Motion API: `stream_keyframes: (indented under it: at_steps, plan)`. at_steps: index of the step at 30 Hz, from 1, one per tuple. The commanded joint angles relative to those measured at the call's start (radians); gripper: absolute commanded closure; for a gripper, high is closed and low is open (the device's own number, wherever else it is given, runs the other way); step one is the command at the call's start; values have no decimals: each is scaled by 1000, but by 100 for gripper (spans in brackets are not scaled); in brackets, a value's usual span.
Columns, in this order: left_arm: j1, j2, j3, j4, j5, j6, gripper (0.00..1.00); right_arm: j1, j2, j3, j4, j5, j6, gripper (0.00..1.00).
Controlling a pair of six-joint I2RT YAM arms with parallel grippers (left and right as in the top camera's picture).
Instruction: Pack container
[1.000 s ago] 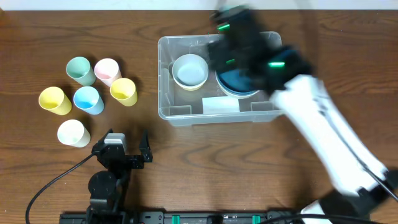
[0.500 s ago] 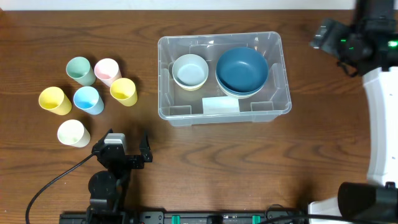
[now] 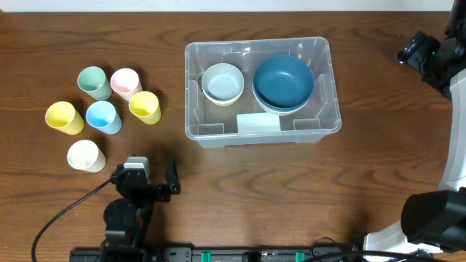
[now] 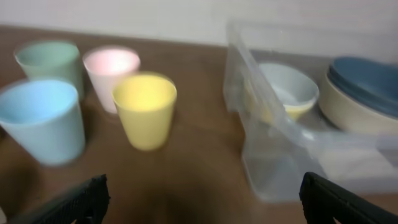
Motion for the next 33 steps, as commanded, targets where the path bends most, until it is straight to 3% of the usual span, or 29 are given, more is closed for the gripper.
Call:
stream_keyframes:
  at_steps: [1, 8, 18, 25, 33]
  plan:
    - [6, 54, 109, -73, 50, -50, 2, -6, 5, -5, 0, 10, 14, 1]
    - [6, 388, 514, -282, 84, -48, 2, -6, 5, -5, 0, 10, 14, 1]
    - [6, 1056, 1182, -786, 90, 9, 2, -6, 5, -5, 0, 10, 14, 1]
    - [6, 1275, 1228, -742, 116, 14, 2, -6, 5, -5, 0, 10, 14, 1]
    - [6, 1444, 1228, -683, 13, 43, 2, -6, 5, -5, 0, 10, 14, 1]
